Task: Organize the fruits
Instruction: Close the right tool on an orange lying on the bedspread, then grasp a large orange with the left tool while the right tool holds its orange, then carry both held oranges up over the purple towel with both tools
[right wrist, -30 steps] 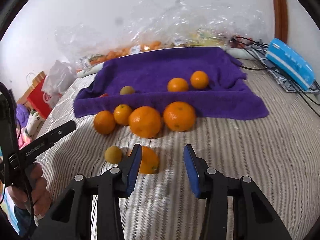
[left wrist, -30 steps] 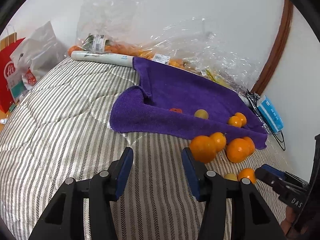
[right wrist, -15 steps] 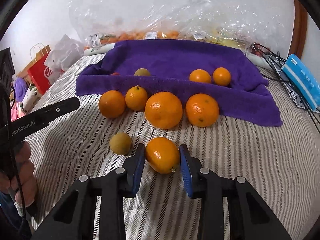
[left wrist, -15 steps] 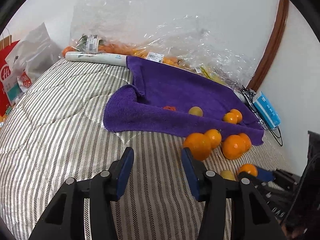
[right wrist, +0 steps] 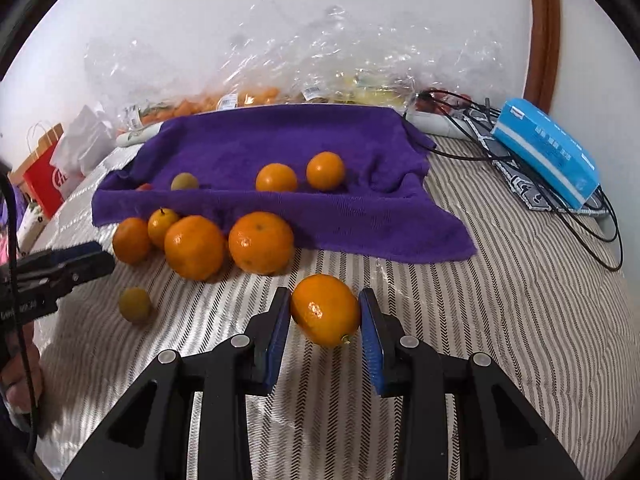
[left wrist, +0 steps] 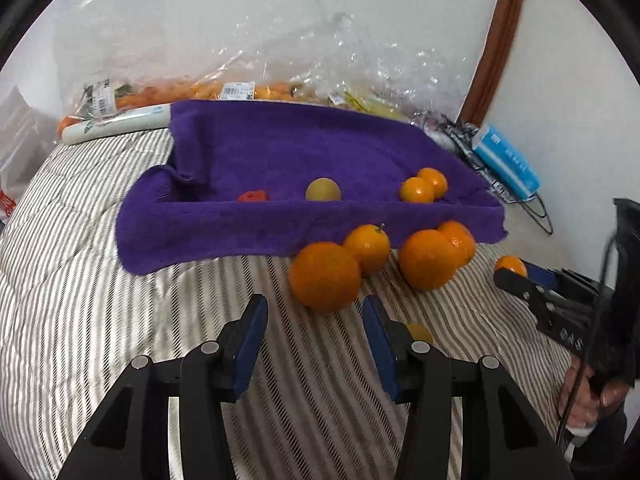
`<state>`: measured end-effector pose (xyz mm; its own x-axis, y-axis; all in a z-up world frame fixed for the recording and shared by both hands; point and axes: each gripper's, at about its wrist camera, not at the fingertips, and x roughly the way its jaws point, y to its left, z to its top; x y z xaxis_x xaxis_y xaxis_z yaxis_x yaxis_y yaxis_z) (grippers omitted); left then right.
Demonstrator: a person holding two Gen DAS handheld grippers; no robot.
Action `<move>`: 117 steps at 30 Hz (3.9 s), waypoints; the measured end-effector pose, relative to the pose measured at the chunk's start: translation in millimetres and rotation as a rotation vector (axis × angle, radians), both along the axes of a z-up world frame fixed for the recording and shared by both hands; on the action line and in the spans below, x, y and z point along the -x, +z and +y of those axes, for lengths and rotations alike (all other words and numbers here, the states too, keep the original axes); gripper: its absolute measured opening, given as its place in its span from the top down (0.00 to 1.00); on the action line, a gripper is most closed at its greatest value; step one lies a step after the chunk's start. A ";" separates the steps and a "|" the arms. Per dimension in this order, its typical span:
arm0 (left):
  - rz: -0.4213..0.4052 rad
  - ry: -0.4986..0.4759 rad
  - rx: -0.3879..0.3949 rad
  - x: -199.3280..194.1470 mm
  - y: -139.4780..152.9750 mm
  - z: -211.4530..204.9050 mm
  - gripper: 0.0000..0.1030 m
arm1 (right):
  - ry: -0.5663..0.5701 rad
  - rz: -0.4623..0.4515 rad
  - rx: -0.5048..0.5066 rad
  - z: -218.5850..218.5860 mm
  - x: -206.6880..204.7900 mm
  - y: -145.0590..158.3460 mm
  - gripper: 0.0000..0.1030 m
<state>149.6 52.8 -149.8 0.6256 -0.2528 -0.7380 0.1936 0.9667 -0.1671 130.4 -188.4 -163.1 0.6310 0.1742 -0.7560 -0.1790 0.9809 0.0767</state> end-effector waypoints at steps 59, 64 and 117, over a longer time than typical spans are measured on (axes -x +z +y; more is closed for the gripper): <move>-0.134 0.042 -0.015 4.6 13.5 -13.2 0.62 | -0.069 -0.033 -0.080 -16.9 3.2 3.6 0.67; -0.149 0.053 0.010 5.1 16.8 -10.1 0.62 | -0.057 -0.029 -0.117 -17.9 5.5 10.6 0.67; -0.128 0.215 0.016 -101.6 28.0 16.2 0.62 | -0.014 -0.116 -0.200 -15.5 -137.1 56.1 0.67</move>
